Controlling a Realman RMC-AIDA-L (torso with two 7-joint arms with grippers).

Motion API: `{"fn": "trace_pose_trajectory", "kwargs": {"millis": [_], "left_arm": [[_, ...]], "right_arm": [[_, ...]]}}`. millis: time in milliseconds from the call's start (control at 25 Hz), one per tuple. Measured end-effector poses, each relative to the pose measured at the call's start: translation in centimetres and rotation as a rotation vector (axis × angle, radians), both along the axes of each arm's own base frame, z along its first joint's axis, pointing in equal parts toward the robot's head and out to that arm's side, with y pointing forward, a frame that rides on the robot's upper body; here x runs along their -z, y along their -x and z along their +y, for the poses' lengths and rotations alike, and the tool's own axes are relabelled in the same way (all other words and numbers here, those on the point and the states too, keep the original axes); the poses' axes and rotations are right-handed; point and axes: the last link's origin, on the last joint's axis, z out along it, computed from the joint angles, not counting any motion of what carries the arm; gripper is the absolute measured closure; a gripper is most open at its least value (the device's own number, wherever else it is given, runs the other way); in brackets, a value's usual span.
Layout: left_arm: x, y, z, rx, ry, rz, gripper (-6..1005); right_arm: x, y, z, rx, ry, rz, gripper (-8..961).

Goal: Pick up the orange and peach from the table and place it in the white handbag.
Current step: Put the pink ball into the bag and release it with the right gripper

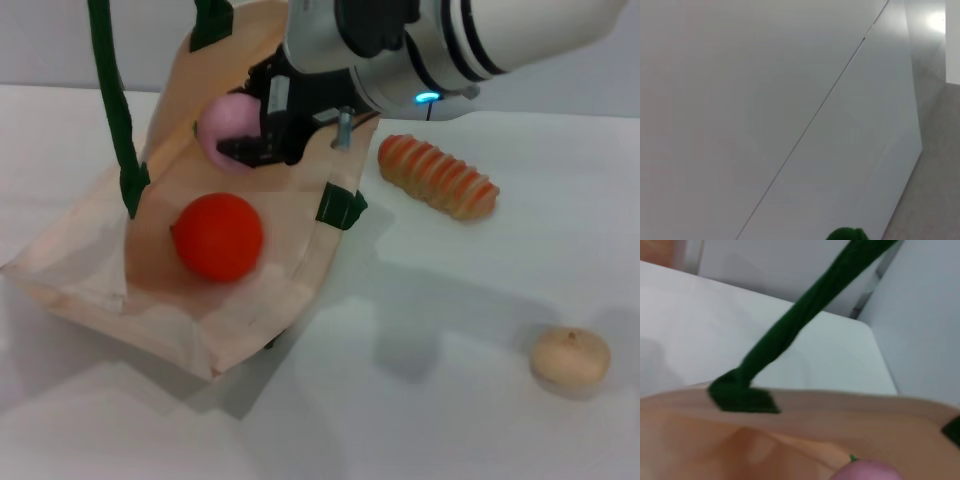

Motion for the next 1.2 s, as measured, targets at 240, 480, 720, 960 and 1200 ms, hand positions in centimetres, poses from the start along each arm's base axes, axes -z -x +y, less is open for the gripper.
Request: {"fn": "trace_pose_trajectory", "kwargs": {"millis": [240,480,720,960,1200], "left_arm": [[0.1,-0.1,0.1,0.001,0.003,0.002,879],[0.2,-0.2,0.0,0.007,0.005,0.001,879],[0.1,-0.2,0.0,0.009,0.004,-0.001,879],[0.1,-0.1,0.0,0.006,0.003,-0.004,880],[0.0,0.2,-0.2,-0.006,-0.003,-0.007,880]], "right_arm": [[1.1,0.3,1.0,0.005,-0.079,-0.001,412],[2.0,0.4,1.5,-0.006,-0.154,0.008,388],[2.5,0.4,1.7,-0.025,-0.198,0.014,363],[2.7,0.4,1.7,-0.035,-0.203,0.011,338],[2.7,0.7,1.4,-0.04,-0.193,0.016,313]]}}
